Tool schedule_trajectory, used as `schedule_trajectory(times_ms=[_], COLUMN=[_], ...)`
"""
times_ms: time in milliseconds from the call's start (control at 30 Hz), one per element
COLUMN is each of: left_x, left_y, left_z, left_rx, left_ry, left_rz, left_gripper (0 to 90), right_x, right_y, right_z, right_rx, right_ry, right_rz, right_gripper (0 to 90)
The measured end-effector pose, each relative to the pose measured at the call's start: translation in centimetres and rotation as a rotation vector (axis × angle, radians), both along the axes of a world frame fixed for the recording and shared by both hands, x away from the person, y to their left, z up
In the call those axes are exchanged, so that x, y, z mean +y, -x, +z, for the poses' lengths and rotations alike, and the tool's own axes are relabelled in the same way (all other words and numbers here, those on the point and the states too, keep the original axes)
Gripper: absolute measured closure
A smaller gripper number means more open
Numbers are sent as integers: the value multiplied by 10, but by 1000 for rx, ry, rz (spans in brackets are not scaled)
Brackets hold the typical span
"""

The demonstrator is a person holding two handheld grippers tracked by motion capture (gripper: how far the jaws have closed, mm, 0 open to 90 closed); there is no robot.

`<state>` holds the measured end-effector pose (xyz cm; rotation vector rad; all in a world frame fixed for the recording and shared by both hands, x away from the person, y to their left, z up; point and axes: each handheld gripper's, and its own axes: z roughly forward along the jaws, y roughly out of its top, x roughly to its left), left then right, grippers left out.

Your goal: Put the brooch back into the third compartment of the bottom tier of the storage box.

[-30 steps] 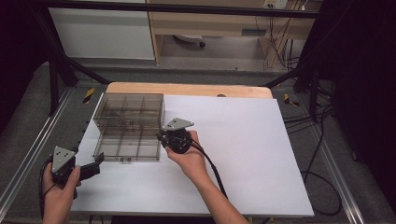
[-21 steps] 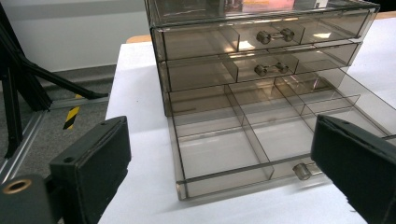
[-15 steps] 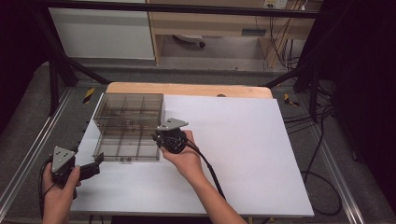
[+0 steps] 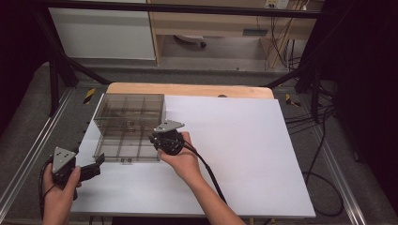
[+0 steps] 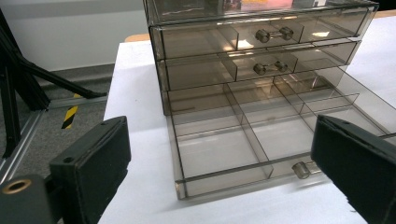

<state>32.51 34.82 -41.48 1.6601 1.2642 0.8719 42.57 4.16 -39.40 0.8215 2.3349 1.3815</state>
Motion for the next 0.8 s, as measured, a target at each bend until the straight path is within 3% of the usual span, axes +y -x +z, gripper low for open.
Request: schedule_trajectory(times_ms=[800], left_x=[-1], left_y=[-1], left_z=[-1], left_rx=[3], left_ry=[0], left_rz=[-4], left_gripper=[50], right_x=[13], right_y=[-2], right_z=[-5], right_rx=[20], right_ry=[11], right_rz=[23], right_gripper=[783])
